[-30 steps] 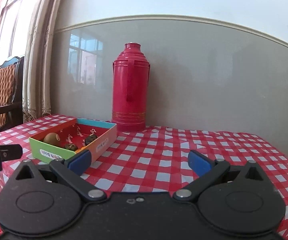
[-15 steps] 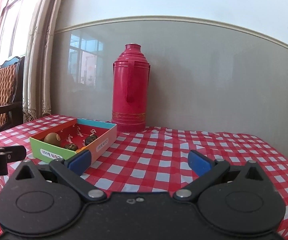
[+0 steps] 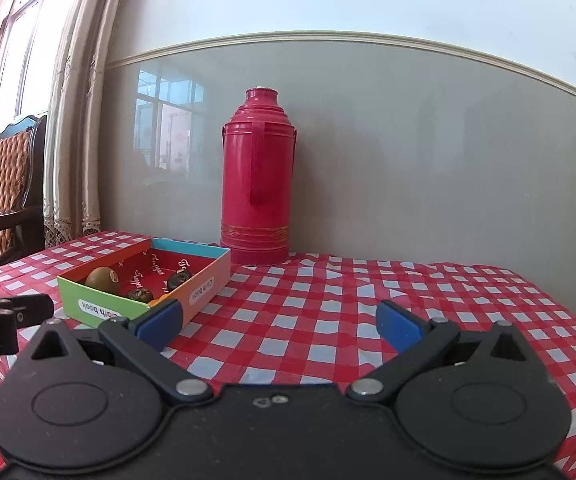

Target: Organize fruits

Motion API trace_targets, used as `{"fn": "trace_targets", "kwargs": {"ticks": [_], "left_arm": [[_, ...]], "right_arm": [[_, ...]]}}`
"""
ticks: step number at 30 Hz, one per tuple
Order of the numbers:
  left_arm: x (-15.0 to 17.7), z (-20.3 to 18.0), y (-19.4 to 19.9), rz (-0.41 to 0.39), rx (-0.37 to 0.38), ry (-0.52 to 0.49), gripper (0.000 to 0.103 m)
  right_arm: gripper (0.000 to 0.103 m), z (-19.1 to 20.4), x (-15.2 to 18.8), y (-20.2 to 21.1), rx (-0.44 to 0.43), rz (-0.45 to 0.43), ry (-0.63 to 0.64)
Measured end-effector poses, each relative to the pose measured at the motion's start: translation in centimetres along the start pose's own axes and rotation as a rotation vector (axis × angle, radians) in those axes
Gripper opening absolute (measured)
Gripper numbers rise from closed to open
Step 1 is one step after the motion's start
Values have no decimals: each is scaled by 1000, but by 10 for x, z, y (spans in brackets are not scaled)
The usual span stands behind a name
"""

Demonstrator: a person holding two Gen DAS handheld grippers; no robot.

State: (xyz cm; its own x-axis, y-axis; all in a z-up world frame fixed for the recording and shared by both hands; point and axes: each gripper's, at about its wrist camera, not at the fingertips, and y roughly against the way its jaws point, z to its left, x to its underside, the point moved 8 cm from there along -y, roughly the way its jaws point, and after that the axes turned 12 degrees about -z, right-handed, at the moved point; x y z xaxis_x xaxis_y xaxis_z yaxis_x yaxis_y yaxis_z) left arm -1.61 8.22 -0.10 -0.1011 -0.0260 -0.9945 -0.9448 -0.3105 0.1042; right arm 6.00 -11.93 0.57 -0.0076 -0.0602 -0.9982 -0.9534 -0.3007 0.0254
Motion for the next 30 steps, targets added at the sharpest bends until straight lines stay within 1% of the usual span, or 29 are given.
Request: {"fn": "trace_targets", "kwargs": {"ticks": [18,30], "left_arm": [[0,-1,1,-2,-1,-1,103],[1,-1,1,2,-1,-2,103]], "right_arm": [[97,-1,0,0,-2,-1,-1],[97,6,0,0,-4,3,3]]}}
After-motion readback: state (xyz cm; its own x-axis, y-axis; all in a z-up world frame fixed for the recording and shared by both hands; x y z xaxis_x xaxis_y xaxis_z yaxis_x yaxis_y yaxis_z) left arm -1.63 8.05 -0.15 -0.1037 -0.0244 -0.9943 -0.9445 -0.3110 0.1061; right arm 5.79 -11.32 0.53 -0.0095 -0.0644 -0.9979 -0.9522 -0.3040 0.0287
